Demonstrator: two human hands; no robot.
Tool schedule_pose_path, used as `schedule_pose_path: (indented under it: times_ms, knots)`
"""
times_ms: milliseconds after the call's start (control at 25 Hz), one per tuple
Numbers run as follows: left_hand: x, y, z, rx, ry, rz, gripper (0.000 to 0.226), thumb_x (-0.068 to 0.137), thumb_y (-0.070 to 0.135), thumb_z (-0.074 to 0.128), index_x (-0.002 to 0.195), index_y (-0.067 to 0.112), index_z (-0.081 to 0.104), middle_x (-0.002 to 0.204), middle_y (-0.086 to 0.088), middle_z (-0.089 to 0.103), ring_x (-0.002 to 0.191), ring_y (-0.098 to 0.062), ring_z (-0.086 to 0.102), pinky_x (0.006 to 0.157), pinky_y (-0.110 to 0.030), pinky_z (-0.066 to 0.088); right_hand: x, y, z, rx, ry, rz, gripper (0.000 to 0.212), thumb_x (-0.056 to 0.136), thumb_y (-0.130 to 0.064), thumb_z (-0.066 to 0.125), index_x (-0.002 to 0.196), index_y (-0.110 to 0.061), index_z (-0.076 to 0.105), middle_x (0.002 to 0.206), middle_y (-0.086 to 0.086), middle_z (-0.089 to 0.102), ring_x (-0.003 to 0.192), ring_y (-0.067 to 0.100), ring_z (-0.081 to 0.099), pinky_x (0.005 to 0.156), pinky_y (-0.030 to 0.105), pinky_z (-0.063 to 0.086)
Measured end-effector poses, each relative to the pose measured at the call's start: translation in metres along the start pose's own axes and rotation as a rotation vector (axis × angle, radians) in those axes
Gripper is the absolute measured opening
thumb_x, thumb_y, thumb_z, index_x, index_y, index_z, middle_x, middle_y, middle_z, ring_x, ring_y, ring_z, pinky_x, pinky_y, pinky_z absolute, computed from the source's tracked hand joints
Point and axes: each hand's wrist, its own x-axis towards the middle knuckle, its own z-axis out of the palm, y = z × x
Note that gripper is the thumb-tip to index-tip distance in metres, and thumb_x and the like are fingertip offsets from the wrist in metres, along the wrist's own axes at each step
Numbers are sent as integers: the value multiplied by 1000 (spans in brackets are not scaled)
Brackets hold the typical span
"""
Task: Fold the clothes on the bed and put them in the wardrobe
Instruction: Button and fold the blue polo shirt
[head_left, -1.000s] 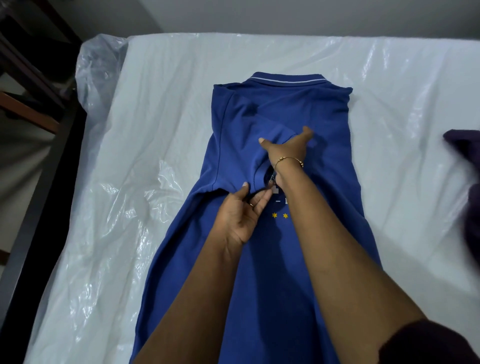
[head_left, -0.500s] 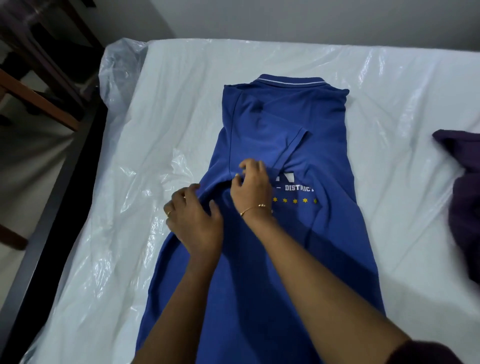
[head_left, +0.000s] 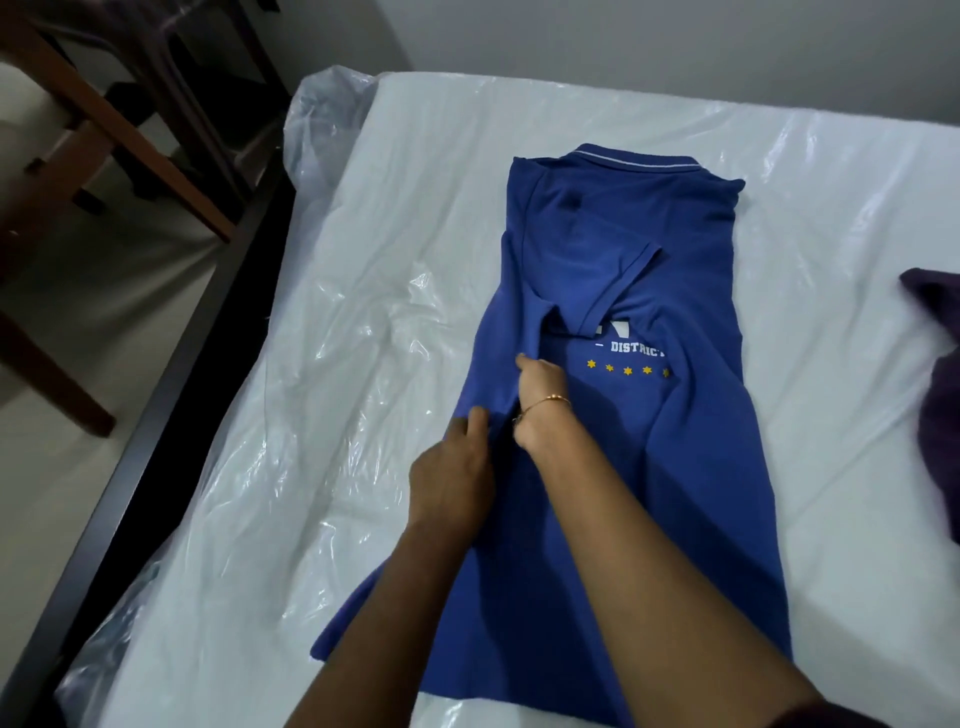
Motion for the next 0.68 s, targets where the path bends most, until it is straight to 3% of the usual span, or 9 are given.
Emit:
schedule_pose_path:
  times_ms: [80, 160, 200, 280, 360, 440, 560, 640, 680]
  knots:
    - [-27, 12, 9, -59, -88, -20, 28, 93, 18, 54, 118, 25, 42, 95, -2, 65, 58, -32, 56, 47, -39, 40, -2, 7, -25, -7, -84, 15, 21, 126, -35, 75, 114, -17, 77, 99, 5, 74, 79, 20, 65, 77, 36, 56]
    - [-39, 26, 12, -171, -107, -89, 42, 84, 14, 58, 121, 26, 42, 94, 1, 65, 70, -28, 60, 54, -39, 44, -6, 18, -38, -227, -200, -17, 23, 120, -39, 83, 117, -17, 77, 101, -1, 75, 86, 19, 67, 83, 39, 59]
    - [-38, 33, 12, -227, -95, -115, 46, 82, 14, 60, 123, 26, 43, 93, 4, 63, 75, -25, 61, 56, -38, 45, -6, 22, -39, -311, -192, -62, 24, 121, -31, 83, 116, -9, 75, 93, -1, 70, 81, 18, 61, 78, 37, 55]
    - [-37, 49, 10, -331, -69, -91, 47, 85, 15, 64, 126, 28, 45, 83, 11, 57, 74, -15, 57, 57, -36, 45, -2, 19, -47, -310, -25, -182, 26, 122, -14, 74, 105, 4, 66, 78, -1, 56, 69, 18, 48, 67, 34, 46]
    - [-43, 67, 5, -530, -110, -51, 45, 88, 15, 67, 124, 32, 47, 74, 11, 56, 70, -11, 57, 59, -32, 46, -4, 14, -60, -327, 133, -238, 28, 122, -18, 73, 96, -10, 65, 75, -1, 57, 71, 24, 53, 65, 34, 46]
    - [-56, 73, 2, -656, -146, -12, 46, 89, 19, 72, 127, 32, 49, 79, 15, 60, 74, -9, 61, 65, -26, 48, -17, 18, -73, -351, 77, -200, 34, 123, -30, 77, 92, -20, 66, 74, -1, 59, 75, 27, 57, 66, 35, 47]
    - [-75, 52, 10, -430, 42, -18, 36, 95, 31, 67, 128, 21, 56, 104, 11, 65, 98, -12, 57, 84, -31, 46, -41, 37, -91, -443, -85, -128, 61, 118, -39, 88, 72, -29, 48, 68, -3, 48, 64, 19, 43, 62, 34, 39]
    - [-82, 30, 16, -308, 139, -185, 29, 100, 25, 59, 127, 15, 57, 119, -3, 63, 109, -27, 54, 92, -45, 46, -60, 46, -99, -470, -173, -48, 52, 116, -37, 92, 78, -27, 58, 77, -1, 66, 64, 19, 54, 65, 35, 49]
    - [-85, 22, 15, -310, 141, -280, 28, 102, 22, 58, 129, 13, 57, 123, -8, 61, 111, -32, 54, 93, -49, 46, -69, 50, -100, -467, -207, -15, 40, 118, -35, 90, 88, -25, 66, 92, 5, 79, 71, 21, 65, 73, 40, 61]
